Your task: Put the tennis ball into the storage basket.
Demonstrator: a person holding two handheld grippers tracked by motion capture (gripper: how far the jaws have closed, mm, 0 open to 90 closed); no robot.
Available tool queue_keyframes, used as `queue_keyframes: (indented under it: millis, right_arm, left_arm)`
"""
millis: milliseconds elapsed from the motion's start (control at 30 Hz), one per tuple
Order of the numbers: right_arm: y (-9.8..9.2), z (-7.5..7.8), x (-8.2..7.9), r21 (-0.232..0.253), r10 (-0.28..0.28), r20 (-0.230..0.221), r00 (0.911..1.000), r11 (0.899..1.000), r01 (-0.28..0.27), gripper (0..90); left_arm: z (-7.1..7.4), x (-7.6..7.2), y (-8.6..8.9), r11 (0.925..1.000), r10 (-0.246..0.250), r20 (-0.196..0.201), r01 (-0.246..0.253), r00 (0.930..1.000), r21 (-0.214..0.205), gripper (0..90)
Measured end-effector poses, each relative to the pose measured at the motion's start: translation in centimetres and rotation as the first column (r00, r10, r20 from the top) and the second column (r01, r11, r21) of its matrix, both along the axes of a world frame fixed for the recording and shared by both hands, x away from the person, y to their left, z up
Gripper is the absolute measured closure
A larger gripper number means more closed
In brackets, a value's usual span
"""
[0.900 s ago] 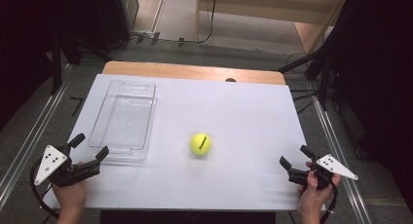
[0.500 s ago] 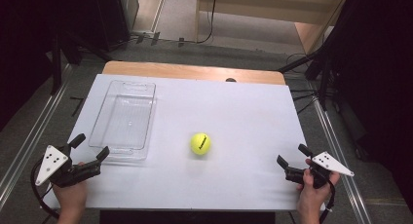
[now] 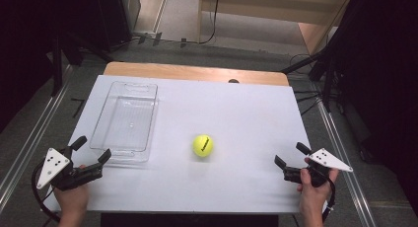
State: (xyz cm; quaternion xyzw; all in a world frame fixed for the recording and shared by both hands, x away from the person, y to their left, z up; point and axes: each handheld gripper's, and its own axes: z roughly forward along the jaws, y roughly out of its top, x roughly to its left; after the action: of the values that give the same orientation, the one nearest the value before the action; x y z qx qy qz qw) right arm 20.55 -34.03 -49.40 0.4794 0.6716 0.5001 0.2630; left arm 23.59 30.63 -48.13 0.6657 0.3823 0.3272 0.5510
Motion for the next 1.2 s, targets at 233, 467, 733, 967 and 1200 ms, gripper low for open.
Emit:
queue_keyframes:
  millis: [233, 467, 733, 967, 1200]
  right_arm:
    - [0.8, 0.8, 0.8, -0.002, 0.041, -0.022, 0.9989, 0.999, -0.041, 0.0]
    - [1.6, 1.5, 1.5, -0.019, 0.083, -0.032, 0.996, 0.996, -0.083, 0.0]
    - [2.6, 2.1, 2.5, -0.02, 0.129, -0.051, 0.9903, 0.991, -0.13, 0.0]
    - [3.6, 2.8, 3.2, -0.058, 0.149, -0.042, 0.9879, 0.987, -0.152, 0.0]
    - [4.4, 2.9, 3.8, -0.065, 0.169, -0.059, 0.9839, 0.983, -0.173, 0.0]
  left_arm:
    - [0.0, 0.0, 0.0, 1.0, -0.002, 0.002, 0.002, 1.0, 0.0, 11.1]
    - [0.0, 0.0, -0.1, 1.0, -0.003, 0.003, 0.003, 1.0, 0.003, 11.1]
    - [0.0, 0.0, -0.1, 1.0, -0.003, 0.002, 0.003, 1.0, 0.004, 11.1]
    - [0.0, 0.0, -0.1, 1.0, -0.004, 0.002, 0.004, 1.0, 0.006, 11.0]
    - [0.0, -0.1, -0.1, 1.0, -0.005, 0.001, 0.005, 1.0, 0.005, 11.1]
